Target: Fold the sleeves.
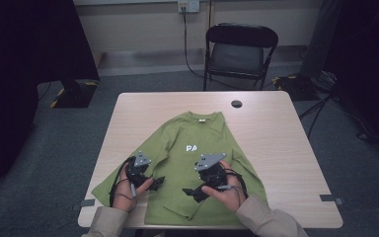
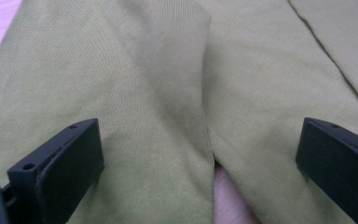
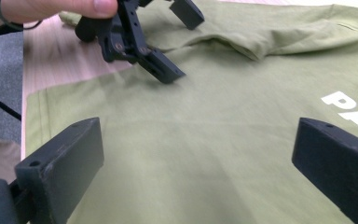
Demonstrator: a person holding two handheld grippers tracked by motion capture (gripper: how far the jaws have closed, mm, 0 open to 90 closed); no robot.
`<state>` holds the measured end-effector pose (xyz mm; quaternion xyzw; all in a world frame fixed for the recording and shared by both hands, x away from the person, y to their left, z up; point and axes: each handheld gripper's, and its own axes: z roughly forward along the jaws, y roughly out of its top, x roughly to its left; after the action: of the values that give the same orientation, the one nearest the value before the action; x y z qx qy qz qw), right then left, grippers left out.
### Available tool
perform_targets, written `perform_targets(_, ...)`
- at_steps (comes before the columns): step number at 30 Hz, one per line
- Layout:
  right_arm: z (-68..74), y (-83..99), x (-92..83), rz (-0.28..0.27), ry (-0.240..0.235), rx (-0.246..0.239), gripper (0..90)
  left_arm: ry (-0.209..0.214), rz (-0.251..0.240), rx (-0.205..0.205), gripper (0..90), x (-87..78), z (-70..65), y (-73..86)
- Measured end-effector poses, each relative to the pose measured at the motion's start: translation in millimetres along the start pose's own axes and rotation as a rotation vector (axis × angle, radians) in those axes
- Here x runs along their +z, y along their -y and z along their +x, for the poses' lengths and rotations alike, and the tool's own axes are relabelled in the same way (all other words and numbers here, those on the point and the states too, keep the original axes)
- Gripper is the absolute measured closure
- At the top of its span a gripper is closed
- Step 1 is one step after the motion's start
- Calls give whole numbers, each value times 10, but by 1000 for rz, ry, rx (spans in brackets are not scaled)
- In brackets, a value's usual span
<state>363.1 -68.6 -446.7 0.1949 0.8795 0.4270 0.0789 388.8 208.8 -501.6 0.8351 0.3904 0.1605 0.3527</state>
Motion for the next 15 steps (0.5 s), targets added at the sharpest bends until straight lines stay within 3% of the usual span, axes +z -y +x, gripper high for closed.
perform_targets(4, -113, 92, -107, 6, 31, 3, 15, 0, -1, -1, 0, 0, -1, 0)
perform_targets(9, -323, 263, -308, 12, 99, 44, 17, 0, -2, -2, 0, 1, -2, 0)
perform_targets(15, -524, 472, -516, 14, 146, 95, 19, 0, -1, -1, 0, 1, -1, 0)
